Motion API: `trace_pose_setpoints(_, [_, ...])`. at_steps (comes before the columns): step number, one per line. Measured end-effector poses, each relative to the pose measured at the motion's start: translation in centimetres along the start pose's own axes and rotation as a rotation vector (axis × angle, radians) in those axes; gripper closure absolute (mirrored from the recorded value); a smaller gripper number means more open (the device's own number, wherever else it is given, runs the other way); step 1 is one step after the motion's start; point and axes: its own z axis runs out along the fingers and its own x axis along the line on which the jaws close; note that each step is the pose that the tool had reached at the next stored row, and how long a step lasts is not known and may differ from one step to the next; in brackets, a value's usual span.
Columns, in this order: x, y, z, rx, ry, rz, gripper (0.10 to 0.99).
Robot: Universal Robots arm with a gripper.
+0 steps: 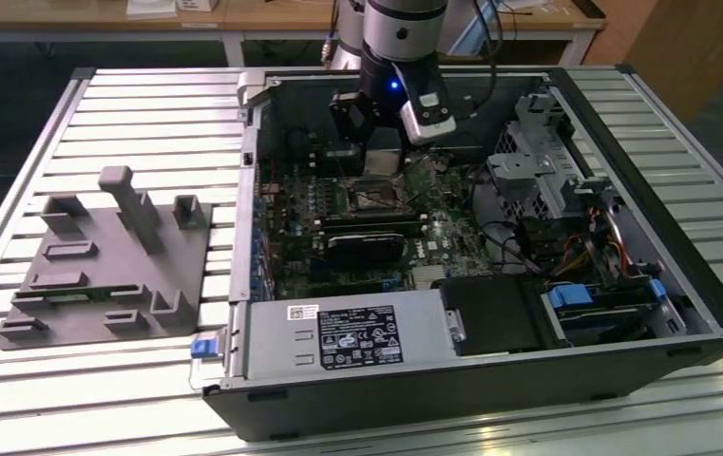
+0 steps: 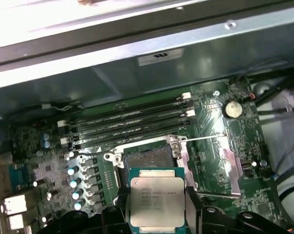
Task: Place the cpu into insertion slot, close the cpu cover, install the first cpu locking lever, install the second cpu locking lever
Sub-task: 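Place the cpu into insertion slot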
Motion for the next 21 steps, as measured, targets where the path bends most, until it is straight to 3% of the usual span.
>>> trace_pose_setpoints(21, [0.00, -0.02, 0.25, -0.007, -0.0287, 0.375, 0.549])
